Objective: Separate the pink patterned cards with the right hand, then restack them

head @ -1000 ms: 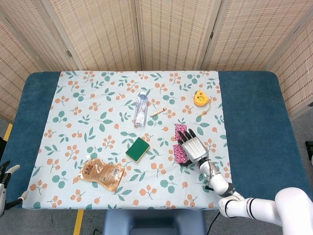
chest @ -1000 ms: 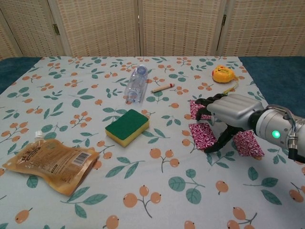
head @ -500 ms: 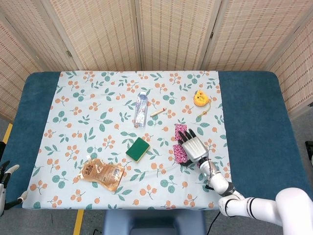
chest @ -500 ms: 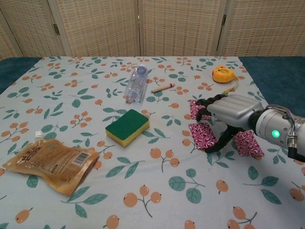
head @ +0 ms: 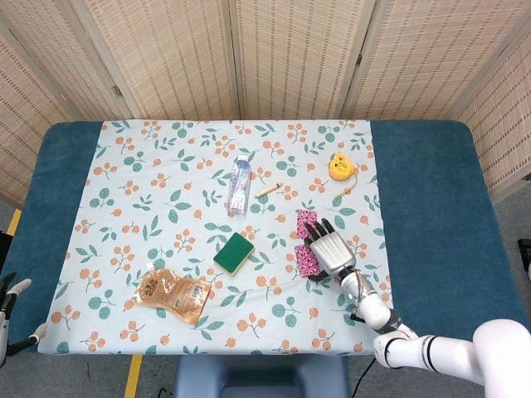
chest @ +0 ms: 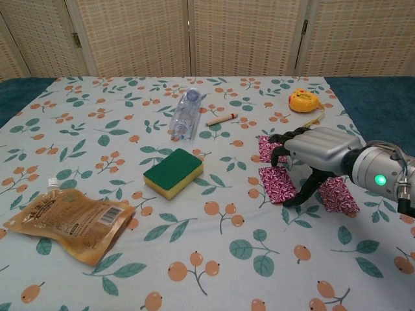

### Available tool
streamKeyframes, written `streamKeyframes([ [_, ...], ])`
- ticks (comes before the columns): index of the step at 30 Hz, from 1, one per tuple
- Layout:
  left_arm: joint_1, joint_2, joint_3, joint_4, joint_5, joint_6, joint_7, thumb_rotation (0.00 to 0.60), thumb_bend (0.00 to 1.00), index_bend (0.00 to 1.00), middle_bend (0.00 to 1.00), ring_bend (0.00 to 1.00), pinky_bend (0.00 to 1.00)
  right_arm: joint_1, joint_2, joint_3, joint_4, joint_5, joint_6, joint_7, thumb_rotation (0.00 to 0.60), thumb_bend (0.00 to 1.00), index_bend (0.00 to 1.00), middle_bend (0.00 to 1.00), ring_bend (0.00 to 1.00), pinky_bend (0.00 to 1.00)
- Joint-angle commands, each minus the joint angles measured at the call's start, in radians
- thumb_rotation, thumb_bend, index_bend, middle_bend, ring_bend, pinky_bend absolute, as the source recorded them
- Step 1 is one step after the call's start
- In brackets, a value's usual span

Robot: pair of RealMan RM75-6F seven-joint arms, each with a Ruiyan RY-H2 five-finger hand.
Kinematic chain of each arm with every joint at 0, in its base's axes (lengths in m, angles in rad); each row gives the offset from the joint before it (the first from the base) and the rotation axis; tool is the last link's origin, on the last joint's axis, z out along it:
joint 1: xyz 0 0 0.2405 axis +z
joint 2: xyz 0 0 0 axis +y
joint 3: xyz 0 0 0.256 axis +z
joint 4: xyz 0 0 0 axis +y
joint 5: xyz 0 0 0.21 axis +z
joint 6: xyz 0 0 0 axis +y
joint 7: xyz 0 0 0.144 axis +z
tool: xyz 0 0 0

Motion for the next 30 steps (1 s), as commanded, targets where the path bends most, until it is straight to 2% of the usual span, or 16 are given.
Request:
streamKeyframes([
  [1,0.000,0.000,0.000,0.002,-0.001,-0.001,-0.001,0.600,0.25,0.21,0.10,0.13,0.00,-0.007,0.010,0.008,-0.018,-0.007,0.009,0.018,0.429,0.20,0.34,0.07,0.00,0.00],
  [8,0.001,0.000,0.000,0.005,0.001,0.000,-0.008,0.600,0.25,0.21,0.10,0.13,0.00,-0.034,0.081,0.029,-0.126,-0.021,0.055,0.060,0.428,0.20,0.34,0.07,0.00,0.00],
  [15,-0.001,-0.004,0.002,0.009,0.006,-0.001,-0.010,0.600,0.25,0.20,0.10,0.13,0.00,-0.116,0.192,0.000,-0.239,-0.026,0.124,0.117,0.428,0.20,0.34,0.07,0.00,0.00],
  [23,-0.010,-0.007,0.006,0.002,0.023,-0.003,-0.003,0.600,0.25,0.21,0.10,0.13,0.00,-0.184,0.217,-0.040,-0.187,-0.014,0.107,0.208,0.428,0.20,0.34,0.07,0.00,0.00],
  [30,-0.009,-0.003,0.006,-0.006,0.023,-0.001,0.003,0.600,0.25,0.21,0.10,0.13,0.00,-0.194,0.185,-0.038,-0.127,-0.046,0.082,0.262,0.427,0.20,0.34,0.07,0.00,0.00],
])
